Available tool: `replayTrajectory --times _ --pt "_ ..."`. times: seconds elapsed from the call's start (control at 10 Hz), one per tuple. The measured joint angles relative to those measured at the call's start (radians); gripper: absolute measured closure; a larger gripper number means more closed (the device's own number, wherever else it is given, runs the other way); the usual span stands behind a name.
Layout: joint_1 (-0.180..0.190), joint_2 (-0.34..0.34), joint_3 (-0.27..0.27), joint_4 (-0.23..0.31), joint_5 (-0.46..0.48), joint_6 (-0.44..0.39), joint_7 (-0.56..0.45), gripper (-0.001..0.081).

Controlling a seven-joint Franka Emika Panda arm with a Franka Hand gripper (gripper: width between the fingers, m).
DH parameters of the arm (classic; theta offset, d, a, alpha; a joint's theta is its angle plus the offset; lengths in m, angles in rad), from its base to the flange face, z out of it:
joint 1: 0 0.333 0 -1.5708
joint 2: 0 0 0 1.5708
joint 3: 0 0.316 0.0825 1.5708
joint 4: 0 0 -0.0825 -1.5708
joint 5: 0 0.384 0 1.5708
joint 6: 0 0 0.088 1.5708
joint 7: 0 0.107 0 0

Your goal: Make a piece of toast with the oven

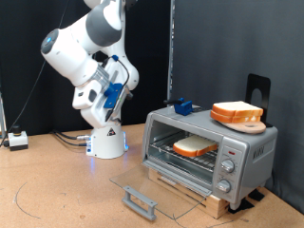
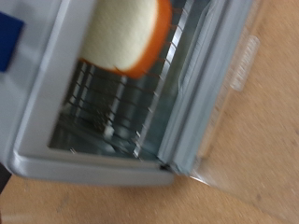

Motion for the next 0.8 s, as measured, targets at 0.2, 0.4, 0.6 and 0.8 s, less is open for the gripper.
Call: replayTrajectory --times 0.2,0.4,0.6,0.8 --pt "-0.02 0.062 -0.024 0.046 -0.023 0.004 -0.012 -0.0003" --pt "-0.043 0.12 -0.054 0.088 -0.019 0.003 -0.011 -0.0003" --pt "-0.057 0.173 -0.071 0.12 -0.094 -0.022 -0.018 -0.0003" --pt "-0.061 0.188 -0.074 0.113 -0.142 -0.012 -0.036 -0.0003"
